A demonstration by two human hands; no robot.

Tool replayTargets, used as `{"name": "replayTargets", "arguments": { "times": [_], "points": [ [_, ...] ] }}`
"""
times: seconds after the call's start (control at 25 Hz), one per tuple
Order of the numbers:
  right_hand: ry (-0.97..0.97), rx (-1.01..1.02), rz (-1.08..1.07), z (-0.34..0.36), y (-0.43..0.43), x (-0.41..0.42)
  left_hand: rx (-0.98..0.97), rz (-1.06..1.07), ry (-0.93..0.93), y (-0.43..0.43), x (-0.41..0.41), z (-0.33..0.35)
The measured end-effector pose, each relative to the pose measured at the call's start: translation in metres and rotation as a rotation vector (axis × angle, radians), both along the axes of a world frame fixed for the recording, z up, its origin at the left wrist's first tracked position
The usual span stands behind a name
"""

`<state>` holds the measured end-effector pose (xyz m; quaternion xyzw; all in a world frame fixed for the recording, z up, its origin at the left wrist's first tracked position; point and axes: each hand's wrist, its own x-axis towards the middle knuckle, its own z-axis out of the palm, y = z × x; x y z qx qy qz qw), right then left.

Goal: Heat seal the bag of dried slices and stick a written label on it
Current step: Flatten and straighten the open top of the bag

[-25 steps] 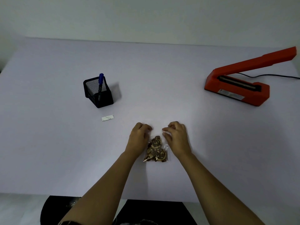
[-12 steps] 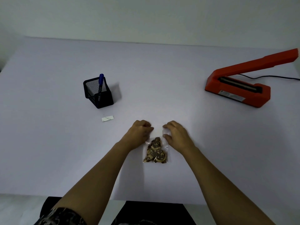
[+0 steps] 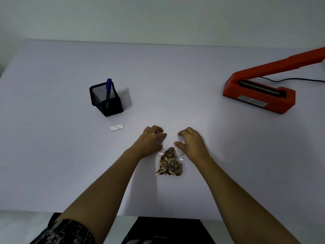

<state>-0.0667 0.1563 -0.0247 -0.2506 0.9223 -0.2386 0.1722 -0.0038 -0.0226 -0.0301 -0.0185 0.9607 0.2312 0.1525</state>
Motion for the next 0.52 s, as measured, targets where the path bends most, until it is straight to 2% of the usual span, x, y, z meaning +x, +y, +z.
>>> {"name": "replayTargets", "arguments": {
  "times": [0.16,0.28,0.52],
  "points": [
    [0.054,0.035,0.058,0.001,0.001,0.001,0.008,0.005,0.006,0.0,0.003,0.0],
    [0.022,0.007,0.104,0.0,-0.002,0.003,0.043,0.036,0.059,0.004,0.005,0.003],
    [-0.02,-0.034,0.097,-0.001,0.0,0.001,0.088,-0.118,0.093,0.008,0.002,0.004]
  ]
}}
